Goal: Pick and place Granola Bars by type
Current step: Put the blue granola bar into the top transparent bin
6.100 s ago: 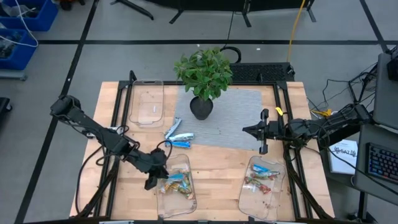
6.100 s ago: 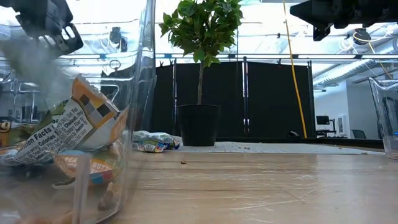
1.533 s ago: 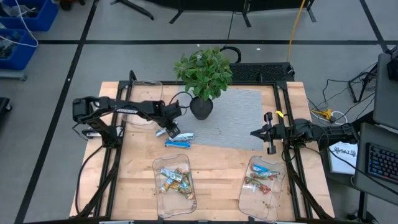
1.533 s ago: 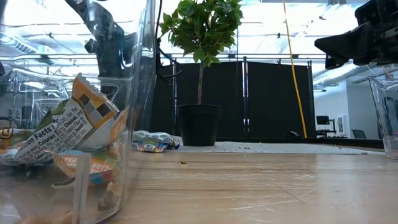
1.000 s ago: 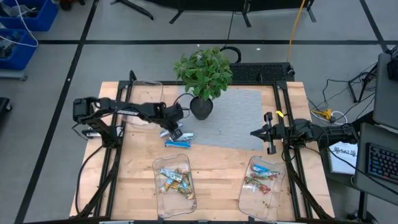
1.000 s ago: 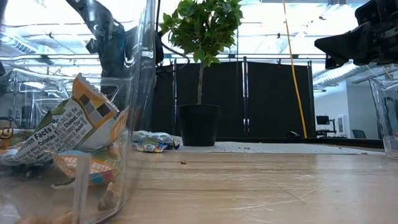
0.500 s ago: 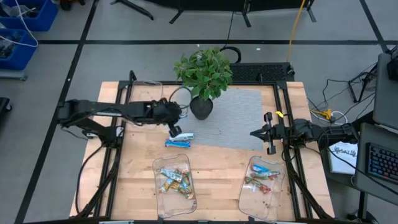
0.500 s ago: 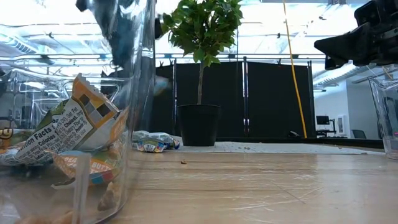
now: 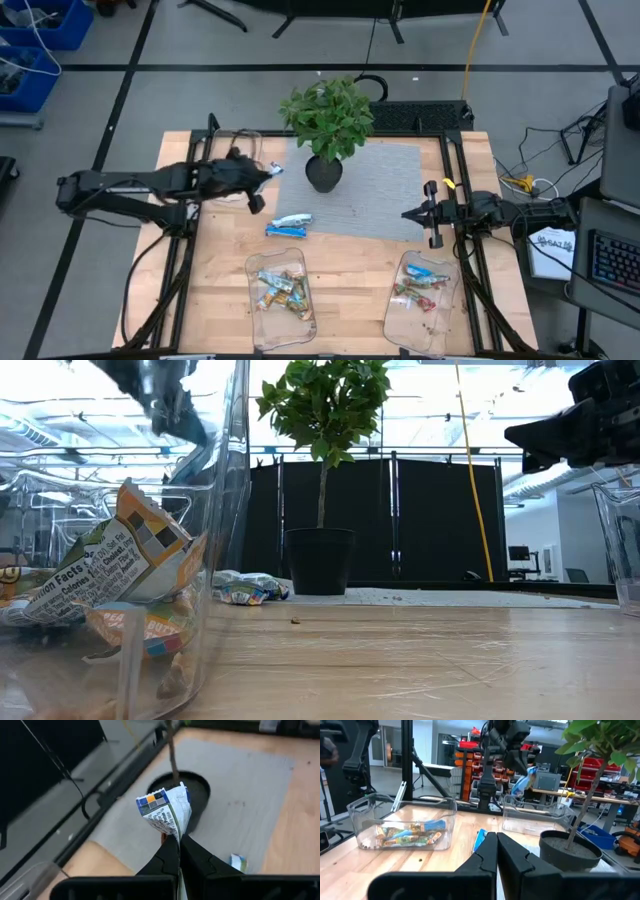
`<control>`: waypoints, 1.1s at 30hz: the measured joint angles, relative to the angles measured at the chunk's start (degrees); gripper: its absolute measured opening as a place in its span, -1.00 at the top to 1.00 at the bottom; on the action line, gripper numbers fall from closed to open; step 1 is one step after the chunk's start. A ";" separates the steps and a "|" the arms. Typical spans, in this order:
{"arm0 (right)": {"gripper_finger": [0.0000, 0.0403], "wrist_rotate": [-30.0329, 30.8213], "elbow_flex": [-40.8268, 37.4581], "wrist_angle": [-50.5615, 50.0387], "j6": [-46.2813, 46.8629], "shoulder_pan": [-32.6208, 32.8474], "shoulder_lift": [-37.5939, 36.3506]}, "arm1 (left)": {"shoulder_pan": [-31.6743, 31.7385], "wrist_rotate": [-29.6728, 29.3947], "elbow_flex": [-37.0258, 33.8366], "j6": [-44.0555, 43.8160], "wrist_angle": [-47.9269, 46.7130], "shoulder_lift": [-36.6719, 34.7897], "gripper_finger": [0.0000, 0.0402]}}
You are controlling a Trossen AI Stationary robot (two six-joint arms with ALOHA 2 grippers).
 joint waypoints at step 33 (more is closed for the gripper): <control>1.00 0.00 0.00 -0.12 0.00 0.00 0.24 | 34.05 11.73 -23.25 -14.31 12.26 -32.12 0.97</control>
